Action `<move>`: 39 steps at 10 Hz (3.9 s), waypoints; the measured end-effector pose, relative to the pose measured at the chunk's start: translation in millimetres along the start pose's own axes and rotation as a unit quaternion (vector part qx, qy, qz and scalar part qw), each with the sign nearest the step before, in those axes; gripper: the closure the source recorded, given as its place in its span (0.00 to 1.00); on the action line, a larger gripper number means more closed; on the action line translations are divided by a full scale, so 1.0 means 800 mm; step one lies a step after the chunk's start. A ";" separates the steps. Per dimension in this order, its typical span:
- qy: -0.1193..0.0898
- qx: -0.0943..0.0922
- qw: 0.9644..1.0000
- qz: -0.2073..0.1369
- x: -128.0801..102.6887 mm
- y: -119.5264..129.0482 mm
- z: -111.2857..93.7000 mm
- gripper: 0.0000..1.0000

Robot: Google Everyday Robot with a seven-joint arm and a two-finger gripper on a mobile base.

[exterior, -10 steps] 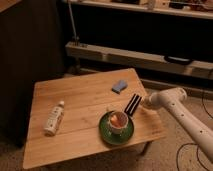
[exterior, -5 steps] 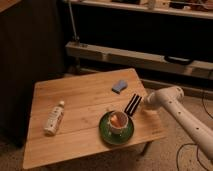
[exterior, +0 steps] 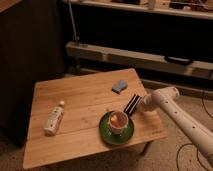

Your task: Push the eraser across the table

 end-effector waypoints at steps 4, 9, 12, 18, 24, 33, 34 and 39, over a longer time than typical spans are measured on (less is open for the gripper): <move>-0.006 0.005 0.999 -0.031 -0.023 -0.047 0.020 0.96; 0.014 0.011 0.999 -0.040 -0.032 -0.099 0.034 0.96; 0.022 0.018 0.999 -0.042 -0.034 -0.129 0.039 0.96; 0.026 0.014 0.999 -0.042 -0.020 -0.162 0.067 0.96; 0.014 0.032 0.997 -0.063 -0.038 -0.221 0.099 0.96; 0.049 0.054 0.997 -0.034 -0.014 -0.266 0.112 0.96; 0.050 0.060 0.996 -0.033 -0.013 -0.277 0.113 0.96; 0.043 0.066 0.996 -0.051 -0.038 -0.328 0.139 0.96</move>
